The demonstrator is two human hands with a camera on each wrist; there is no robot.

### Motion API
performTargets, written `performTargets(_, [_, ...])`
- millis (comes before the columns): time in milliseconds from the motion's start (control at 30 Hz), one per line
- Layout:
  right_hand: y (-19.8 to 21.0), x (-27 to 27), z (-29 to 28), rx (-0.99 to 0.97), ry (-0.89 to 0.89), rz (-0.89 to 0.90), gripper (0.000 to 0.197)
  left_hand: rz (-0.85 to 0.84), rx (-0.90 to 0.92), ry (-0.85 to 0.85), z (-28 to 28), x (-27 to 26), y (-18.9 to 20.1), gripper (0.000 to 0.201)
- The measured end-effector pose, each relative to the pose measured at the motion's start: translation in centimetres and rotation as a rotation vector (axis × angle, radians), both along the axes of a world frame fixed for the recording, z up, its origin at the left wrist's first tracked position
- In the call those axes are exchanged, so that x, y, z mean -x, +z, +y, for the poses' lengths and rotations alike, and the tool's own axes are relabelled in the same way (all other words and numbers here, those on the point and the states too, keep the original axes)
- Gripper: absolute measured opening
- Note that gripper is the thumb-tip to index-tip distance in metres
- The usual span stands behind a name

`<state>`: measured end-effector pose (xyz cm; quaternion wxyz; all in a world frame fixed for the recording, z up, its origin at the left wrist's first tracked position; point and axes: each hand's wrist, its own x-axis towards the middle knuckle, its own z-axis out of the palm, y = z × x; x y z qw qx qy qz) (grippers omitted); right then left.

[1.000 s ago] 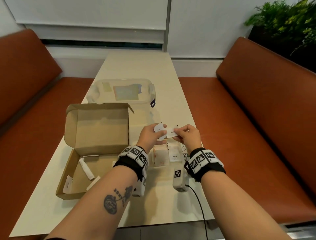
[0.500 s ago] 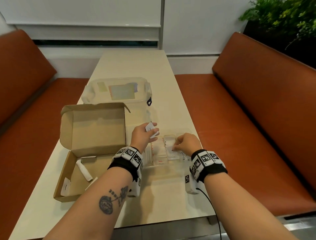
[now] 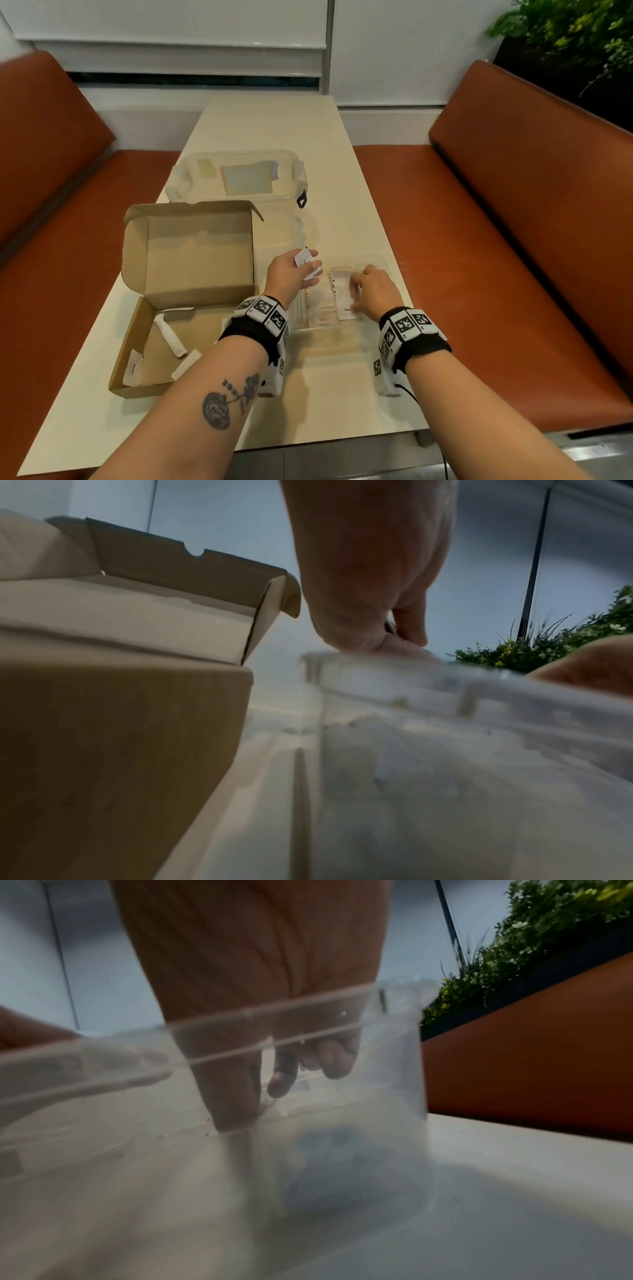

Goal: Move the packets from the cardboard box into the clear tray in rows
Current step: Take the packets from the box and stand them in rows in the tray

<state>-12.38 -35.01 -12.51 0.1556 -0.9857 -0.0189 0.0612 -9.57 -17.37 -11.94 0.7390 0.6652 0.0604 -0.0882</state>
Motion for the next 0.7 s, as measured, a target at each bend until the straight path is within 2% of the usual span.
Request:
performTargets(500, [-0.3, -0.1, -0.2, 0.038, 0.003, 0.012, 0.016, 0.015, -0.004, -0.075, -0.5, 0.6, 0.5, 0.026])
performTargets(567, [0.1, -0.1, 0.0, -0.079, -0.033, -0.050, 0.015, 0.016, -0.005, -0.085, -0.4, 0.7, 0.5, 0.027])
performTargets(633, [1.0, -0.2, 0.4, -0.281, -0.075, -0.146, 0.016, 0.015, -0.024, -0.107, -0.4, 0.8, 0.5, 0.029])
performTargets(700, [2.0, -0.4, 1.1, -0.489, -0.096, -0.155, 0.019, 0.006, -0.057, -0.141, -0.4, 1.0, 0.5, 0.030])
